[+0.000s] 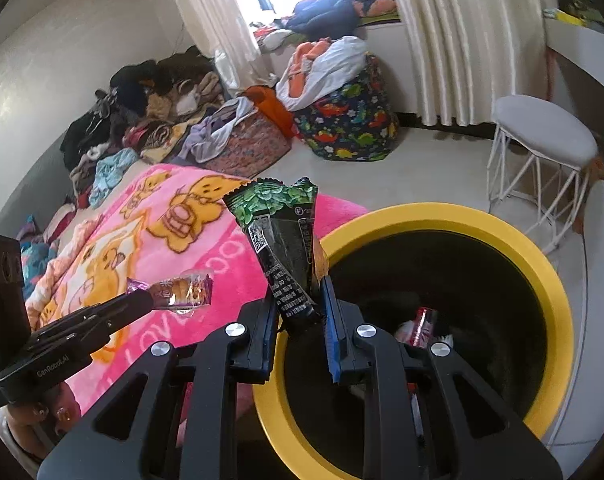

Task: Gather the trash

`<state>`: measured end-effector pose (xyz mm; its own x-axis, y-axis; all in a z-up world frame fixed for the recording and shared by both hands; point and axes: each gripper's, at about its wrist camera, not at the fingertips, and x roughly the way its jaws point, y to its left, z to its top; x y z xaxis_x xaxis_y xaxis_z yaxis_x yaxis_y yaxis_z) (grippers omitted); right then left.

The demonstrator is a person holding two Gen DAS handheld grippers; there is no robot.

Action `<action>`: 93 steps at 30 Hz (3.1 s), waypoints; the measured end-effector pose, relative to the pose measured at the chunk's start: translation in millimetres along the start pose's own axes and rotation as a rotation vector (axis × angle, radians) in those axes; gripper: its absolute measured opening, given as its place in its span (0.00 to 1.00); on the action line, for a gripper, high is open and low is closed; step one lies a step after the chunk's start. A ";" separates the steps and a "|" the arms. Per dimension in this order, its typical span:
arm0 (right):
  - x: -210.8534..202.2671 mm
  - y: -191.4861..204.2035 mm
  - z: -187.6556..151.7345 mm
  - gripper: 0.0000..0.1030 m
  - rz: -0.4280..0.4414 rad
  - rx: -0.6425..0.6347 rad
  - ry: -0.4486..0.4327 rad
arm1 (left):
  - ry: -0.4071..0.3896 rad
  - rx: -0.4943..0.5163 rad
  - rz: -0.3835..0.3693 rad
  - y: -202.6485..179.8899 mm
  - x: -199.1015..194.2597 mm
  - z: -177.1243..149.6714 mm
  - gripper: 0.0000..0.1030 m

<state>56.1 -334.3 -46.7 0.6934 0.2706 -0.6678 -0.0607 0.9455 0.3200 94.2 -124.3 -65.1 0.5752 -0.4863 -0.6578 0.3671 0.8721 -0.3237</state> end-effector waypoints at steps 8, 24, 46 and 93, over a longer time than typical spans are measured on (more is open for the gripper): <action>-18.5 -23.0 -3.9 0.19 -0.025 0.067 -0.032 | 0.006 0.045 -0.020 -21.9 4.0 -0.8 0.15; -47.1 -65.1 -9.4 0.19 -0.084 0.186 -0.102 | 0.022 0.152 -0.052 -66.7 15.0 -3.4 0.15; -48.3 -109.1 -28.9 0.19 -0.114 0.279 -0.080 | 0.143 0.299 -0.086 -118.9 65.9 -30.6 0.15; -62.9 -66.2 -35.9 0.86 -0.190 0.179 -0.074 | 0.089 0.191 0.032 -84.0 46.1 -7.1 0.89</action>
<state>-9.2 -407.4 -50.0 0.7315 0.0711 -0.6782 0.1990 0.9290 0.3121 84.7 -219.5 -73.0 0.5251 -0.4443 -0.7258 0.4867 0.8564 -0.1722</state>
